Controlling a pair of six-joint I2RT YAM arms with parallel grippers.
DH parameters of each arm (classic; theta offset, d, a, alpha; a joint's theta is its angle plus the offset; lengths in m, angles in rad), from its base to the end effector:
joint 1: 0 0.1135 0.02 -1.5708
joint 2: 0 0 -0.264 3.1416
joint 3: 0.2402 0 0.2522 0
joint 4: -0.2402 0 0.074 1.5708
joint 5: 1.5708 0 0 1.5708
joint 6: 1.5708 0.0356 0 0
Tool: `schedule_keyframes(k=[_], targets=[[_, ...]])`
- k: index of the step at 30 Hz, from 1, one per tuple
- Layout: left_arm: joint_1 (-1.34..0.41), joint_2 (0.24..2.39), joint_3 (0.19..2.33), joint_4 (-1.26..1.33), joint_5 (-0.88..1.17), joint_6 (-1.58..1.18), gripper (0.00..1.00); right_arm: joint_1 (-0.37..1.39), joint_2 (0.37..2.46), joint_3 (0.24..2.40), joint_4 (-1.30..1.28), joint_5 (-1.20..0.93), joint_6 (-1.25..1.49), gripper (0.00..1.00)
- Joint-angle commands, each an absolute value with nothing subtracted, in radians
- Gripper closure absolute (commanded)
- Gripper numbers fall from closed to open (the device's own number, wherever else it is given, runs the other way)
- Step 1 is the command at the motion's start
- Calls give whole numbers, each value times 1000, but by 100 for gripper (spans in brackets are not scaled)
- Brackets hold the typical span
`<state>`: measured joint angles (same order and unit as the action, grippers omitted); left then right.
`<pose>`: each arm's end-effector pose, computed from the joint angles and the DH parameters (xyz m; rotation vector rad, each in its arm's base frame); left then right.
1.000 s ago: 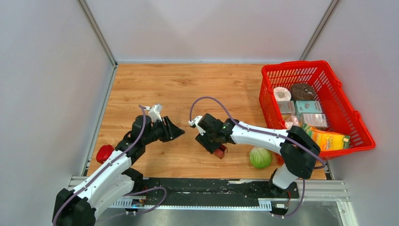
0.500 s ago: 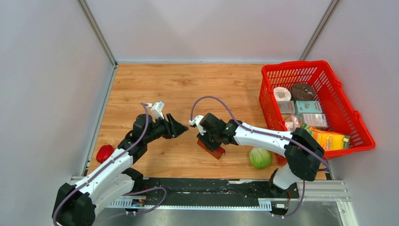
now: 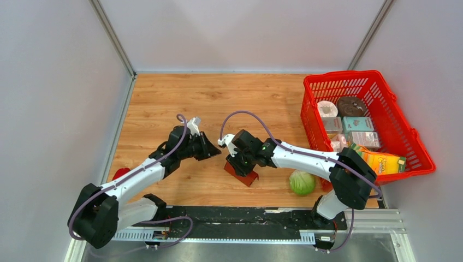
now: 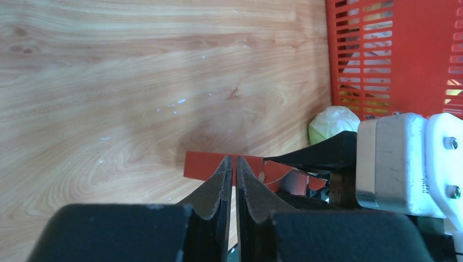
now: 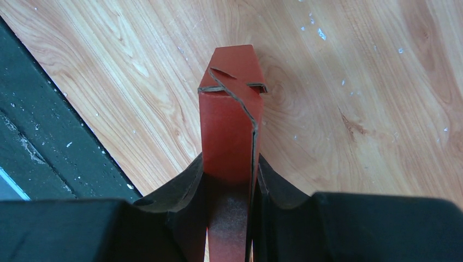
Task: Fold the paper box
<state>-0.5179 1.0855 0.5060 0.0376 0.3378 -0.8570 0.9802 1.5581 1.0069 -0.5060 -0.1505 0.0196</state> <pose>0.1913 -0.1226 0.2076 -0.1695 2.3031 -1.1274 0.1684 0.2608 0.2052 -1.3018 2.3825 0.5213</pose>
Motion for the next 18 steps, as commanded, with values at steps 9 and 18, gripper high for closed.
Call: schedule_keyframes(k=[9,18], targets=[[-577,1121,592,52,362,-884,90,977,1583,1032,-463,-144,5,82],[-637,1190,612,87,373,-893,92,979,1589,1040,-472,-129,5,82]])
